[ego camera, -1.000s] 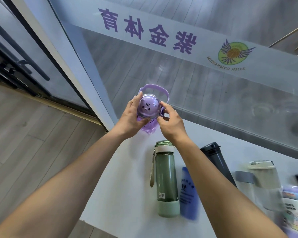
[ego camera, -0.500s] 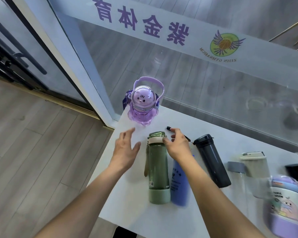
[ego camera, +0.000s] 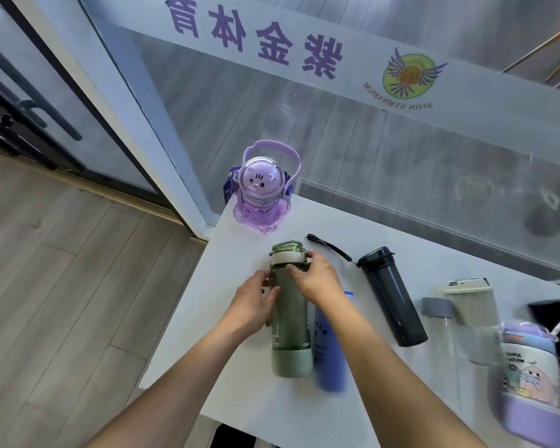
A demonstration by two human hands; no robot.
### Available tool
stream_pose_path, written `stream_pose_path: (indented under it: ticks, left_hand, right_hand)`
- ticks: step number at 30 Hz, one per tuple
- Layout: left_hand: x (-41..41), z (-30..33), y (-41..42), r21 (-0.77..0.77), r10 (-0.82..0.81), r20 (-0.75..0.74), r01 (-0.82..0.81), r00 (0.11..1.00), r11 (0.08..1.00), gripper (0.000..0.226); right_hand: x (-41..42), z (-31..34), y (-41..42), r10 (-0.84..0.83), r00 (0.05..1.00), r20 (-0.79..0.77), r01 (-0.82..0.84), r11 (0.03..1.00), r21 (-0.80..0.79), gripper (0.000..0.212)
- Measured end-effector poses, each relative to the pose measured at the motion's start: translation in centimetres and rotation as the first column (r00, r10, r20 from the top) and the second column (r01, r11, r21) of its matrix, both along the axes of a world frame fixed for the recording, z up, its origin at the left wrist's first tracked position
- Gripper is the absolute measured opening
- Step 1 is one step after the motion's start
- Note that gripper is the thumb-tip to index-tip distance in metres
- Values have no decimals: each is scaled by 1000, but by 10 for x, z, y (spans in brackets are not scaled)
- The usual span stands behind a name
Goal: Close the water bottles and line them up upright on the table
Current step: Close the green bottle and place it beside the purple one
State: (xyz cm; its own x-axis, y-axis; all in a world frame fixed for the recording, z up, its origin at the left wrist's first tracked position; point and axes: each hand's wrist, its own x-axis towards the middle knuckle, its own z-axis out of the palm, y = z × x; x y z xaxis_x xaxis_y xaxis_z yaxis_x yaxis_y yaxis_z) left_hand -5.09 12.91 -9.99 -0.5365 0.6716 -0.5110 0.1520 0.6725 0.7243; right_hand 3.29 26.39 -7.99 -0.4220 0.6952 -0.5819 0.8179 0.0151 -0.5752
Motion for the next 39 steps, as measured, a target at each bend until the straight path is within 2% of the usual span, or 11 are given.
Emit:
stream_pose_path:
  ticks: [7, 12, 17, 20, 25, 28, 31, 35, 39]
  left_hand:
    - [1, 26, 10, 220, 50, 35, -57, 998, 974, 41]
    - [0, 48, 23, 320, 3, -20, 4, 1000, 947, 46]
    - [0, 73, 35, 379, -37, -70, 61, 997, 923, 51]
    - [-1, 80, 42, 383, -60, -125, 104, 990, 918, 55]
    - [-1, 88, 47, 343, -91, -264, 181, 960, 922, 64]
    - [-5, 84, 46, 242, -126, -447, 255, 886, 936, 68]
    - [-7, 80, 37, 120, -151, -578, 266, 802, 956, 60]
    - [-7, 71, 22, -1, -194, -644, 253, 740, 968, 51]
    - [-3, 67, 14, -45, -218, -684, 258, 696, 965, 47]
  right_hand:
    - [15, 22, 7, -179, 936, -303, 173, 984, -46, 59]
    - [21, 43, 19, -189, 891, -412, 199, 980, -20, 83]
    - [21, 72, 27, -194, 815, -546, 280, 957, 78, 70]
    - [21, 81, 33, -112, 803, -585, 250, 955, 160, 76]
    - [25, 83, 39, -1, 803, -596, 187, 950, 250, 77]
    - [28, 80, 40, 29, 798, -601, 185, 938, 292, 78]
    - [29, 78, 41, 78, 795, -602, 179, 918, 355, 75]
    - [24, 77, 50, 103, 786, -610, 189, 898, 396, 74]
    - [14, 78, 62, 140, 790, -597, 173, 883, 437, 76]
